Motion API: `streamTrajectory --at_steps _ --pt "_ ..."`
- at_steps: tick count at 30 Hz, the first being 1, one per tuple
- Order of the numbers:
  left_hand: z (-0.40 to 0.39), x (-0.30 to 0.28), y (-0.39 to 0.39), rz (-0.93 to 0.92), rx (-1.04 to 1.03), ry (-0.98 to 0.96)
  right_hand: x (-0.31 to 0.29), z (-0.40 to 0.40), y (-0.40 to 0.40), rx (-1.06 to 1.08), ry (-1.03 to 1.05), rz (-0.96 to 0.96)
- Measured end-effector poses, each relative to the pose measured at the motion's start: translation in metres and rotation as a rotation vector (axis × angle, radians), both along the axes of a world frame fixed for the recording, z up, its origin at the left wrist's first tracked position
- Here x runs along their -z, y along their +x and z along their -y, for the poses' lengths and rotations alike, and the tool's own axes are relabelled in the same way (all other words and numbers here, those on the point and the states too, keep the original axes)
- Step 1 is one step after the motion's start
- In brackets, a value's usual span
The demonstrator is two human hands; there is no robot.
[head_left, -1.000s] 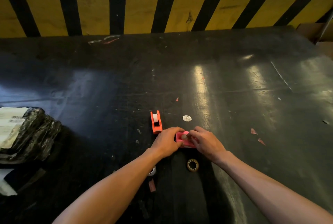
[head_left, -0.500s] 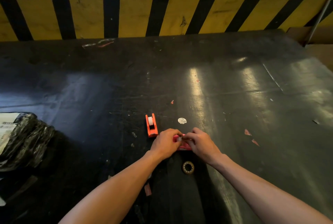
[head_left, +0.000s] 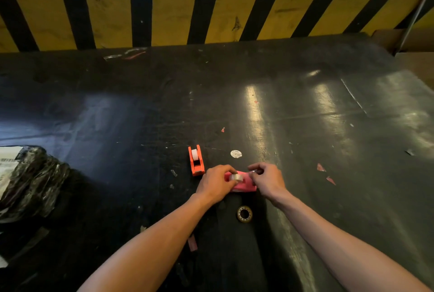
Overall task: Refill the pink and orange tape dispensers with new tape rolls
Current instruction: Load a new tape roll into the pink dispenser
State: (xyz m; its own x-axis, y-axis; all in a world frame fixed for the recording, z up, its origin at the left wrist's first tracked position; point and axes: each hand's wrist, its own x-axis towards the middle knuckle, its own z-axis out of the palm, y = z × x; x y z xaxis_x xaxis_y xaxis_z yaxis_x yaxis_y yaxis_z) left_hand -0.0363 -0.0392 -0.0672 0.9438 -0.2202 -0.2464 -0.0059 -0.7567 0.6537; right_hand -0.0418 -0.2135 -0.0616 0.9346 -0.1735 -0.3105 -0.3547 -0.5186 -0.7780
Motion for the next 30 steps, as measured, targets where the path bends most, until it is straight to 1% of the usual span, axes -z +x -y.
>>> streamTrajectory --at_steps 3,7,11,16,19,23,27,30 --pt "0.0 0.0 0.0 -0.022 0.002 -0.013 0.002 0.018 0.0 0.076 0.04 -0.032" --pt "0.001 0.001 0.0 -0.037 -0.025 -0.024 0.006 0.033 -0.004 0.121 0.106 -0.112" --pt "0.001 0.0 0.001 -0.057 -0.04 -0.025 0.01 0.034 -0.007 0.15 0.176 -0.181" --pt "0.002 -0.001 0.001 -0.07 -0.067 -0.021 0.021 0.025 -0.008 0.184 0.213 -0.208" --pt "0.003 0.0 0.0 -0.081 -0.08 -0.035 0.022 0.018 -0.006 0.203 0.203 -0.203" --pt "0.004 0.001 -0.001 -0.09 -0.094 -0.044 0.021 0.015 -0.002 0.254 0.221 -0.273" --pt "0.004 0.002 -0.003 -0.087 -0.11 -0.062 0.02 0.012 -0.001 0.266 0.1 -0.232" --pt "0.004 0.003 -0.005 -0.088 -0.105 -0.072 0.021 0.011 -0.006 0.212 0.086 -0.247"
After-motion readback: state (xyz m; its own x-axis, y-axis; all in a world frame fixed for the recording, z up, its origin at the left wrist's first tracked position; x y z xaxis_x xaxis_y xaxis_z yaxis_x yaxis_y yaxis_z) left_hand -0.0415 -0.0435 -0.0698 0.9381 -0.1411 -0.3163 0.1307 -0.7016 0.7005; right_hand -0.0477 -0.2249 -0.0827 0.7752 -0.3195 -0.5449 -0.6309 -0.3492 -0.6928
